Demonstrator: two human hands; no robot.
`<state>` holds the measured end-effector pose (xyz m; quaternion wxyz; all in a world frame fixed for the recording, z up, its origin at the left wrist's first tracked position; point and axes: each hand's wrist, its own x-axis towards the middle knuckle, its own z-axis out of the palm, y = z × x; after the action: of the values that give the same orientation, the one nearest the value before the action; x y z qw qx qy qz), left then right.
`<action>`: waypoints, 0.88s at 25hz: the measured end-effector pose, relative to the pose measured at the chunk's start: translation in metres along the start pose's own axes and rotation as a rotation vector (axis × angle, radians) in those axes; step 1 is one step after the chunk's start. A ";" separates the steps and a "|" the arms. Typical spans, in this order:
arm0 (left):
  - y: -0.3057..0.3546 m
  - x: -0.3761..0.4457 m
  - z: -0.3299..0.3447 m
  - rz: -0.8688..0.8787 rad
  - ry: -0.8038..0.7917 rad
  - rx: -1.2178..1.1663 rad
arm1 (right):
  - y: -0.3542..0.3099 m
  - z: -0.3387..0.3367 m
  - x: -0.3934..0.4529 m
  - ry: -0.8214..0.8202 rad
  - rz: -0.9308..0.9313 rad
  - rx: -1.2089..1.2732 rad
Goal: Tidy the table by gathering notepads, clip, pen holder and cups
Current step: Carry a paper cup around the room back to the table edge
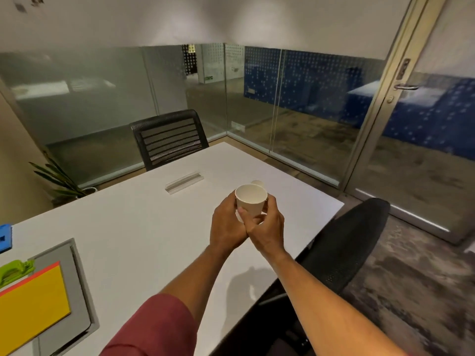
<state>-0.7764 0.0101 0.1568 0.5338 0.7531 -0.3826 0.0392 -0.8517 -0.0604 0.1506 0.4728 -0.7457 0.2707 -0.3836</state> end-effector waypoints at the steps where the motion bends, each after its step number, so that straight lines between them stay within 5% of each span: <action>1: 0.013 -0.004 0.007 0.024 -0.027 0.029 | -0.002 -0.017 -0.004 0.032 -0.014 -0.008; 10: 0.103 -0.046 0.094 0.223 -0.334 0.459 | -0.005 -0.185 -0.033 0.388 0.000 -0.097; 22: 0.198 -0.028 0.219 0.544 -0.324 0.586 | 0.028 -0.345 -0.026 0.712 0.091 -0.285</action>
<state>-0.9955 -0.1844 0.2037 0.2006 0.7409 -0.6190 0.1666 -1.1535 -0.2234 0.2065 0.2574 -0.6115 0.5014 -0.5553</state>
